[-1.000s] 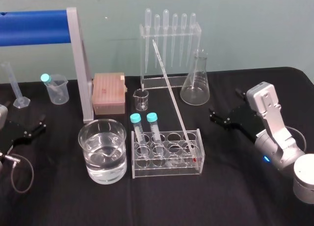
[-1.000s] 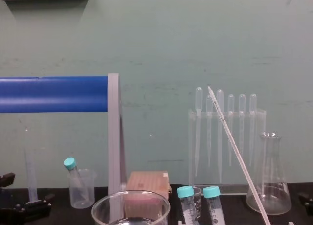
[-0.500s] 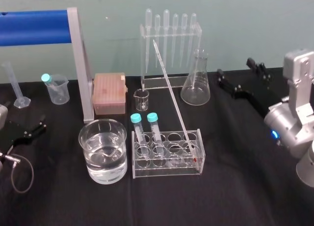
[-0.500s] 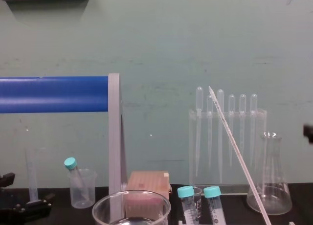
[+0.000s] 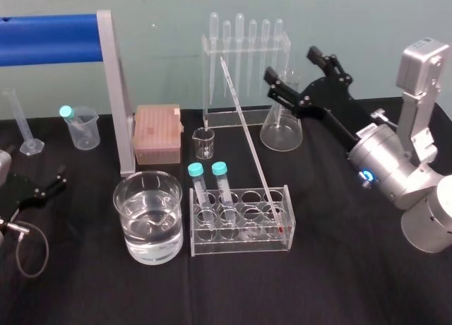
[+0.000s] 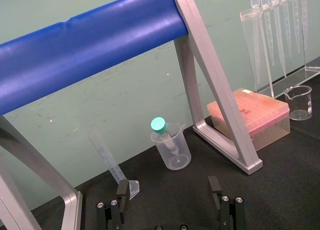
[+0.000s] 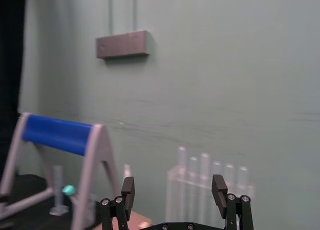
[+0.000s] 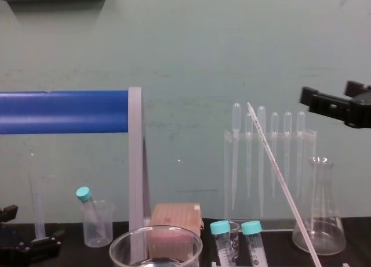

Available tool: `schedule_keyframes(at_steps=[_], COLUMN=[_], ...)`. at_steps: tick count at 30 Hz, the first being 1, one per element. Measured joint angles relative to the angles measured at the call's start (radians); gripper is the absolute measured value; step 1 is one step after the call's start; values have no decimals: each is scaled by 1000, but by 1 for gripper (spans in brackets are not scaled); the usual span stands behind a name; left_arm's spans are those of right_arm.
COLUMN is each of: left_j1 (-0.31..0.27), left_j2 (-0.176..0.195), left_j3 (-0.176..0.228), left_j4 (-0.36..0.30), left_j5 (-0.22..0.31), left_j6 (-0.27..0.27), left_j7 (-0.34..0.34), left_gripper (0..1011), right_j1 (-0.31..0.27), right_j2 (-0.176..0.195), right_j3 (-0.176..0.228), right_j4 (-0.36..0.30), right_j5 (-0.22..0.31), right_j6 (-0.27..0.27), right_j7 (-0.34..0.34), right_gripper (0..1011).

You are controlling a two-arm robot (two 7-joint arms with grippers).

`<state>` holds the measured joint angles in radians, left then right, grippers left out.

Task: Hold the thermometer with one hand and immerse one end into the beaker, then reinsert it into the test tube rack.

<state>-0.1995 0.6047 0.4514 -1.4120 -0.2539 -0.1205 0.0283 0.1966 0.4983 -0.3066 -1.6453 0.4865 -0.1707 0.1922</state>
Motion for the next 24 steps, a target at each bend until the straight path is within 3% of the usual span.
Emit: schedule_keyframes(at_steps=[8, 24], left_j1=[0, 0], left_j2=[0, 0], left_j3=[0, 0], left_j4=[0, 0], left_j5=[0, 0], left_j6=[0, 0], left_j7=[0, 0], left_gripper=[1008, 1008], right_j1=[25, 108], right_j2=[-32, -116], right_j3=[-25, -71], right_j4=[3, 85], right_j5=[10, -40], right_j6=[37, 220], right_j7=[50, 44], right_gripper=[1003, 1003])
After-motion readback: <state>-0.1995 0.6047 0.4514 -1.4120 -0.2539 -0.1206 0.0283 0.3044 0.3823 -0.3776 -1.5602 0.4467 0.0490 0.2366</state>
